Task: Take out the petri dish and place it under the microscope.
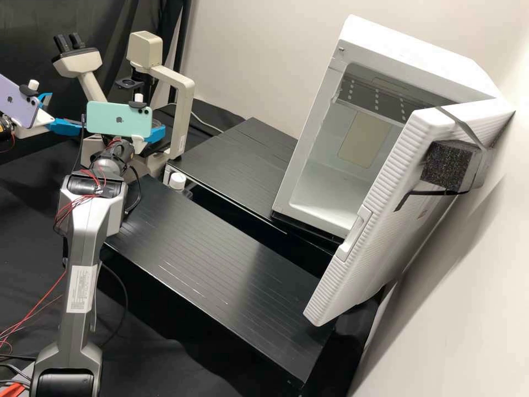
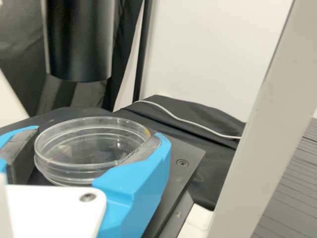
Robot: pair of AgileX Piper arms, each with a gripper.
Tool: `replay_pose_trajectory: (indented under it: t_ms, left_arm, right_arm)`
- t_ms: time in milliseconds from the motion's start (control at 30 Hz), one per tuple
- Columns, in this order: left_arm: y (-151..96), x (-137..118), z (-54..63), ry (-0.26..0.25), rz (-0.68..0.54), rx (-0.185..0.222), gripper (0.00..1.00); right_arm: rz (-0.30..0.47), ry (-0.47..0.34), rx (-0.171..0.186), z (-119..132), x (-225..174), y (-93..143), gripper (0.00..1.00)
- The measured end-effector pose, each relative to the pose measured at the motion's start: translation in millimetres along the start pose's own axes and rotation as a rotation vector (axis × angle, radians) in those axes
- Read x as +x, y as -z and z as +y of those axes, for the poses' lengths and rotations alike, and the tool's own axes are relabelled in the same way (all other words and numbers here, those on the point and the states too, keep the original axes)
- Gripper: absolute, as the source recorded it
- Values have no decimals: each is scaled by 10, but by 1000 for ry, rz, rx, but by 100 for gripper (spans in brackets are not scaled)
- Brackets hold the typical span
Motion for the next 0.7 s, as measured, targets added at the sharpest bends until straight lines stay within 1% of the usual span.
replay_pose_trajectory:
  t_ms: [100,200,267,300,433,467,633,667,700]
  left_arm:
    - [0,0,0,0,0,0,100]
    - [0,0,0,0,0,0,100]
    - [0,0,0,0,0,0,100]
    - [0,0,0,0,0,0,100]
    - [0,0,0,0,0,0,100]
    - [0,0,0,0,0,0,100]
    - [0,0,0,0,0,0,100]
    - [0,0,0,0,0,0,100]
    - [0,0,0,0,0,0,100]
  right_arm:
    - [-9,5,4,-28,47,-13,0]
    - [-4,6,-7,-54,97,-7,0]
    - [0,20,-7,-100,122,13,0]
    - [-1,35,-5,-138,145,5,0]
    - [13,49,5,-184,172,45,0]
    - [13,55,9,-191,180,44,100]
    - [15,68,10,-205,196,49,100]
    - [12,70,15,-202,197,50,0]
    - [9,69,20,-196,200,53,0]
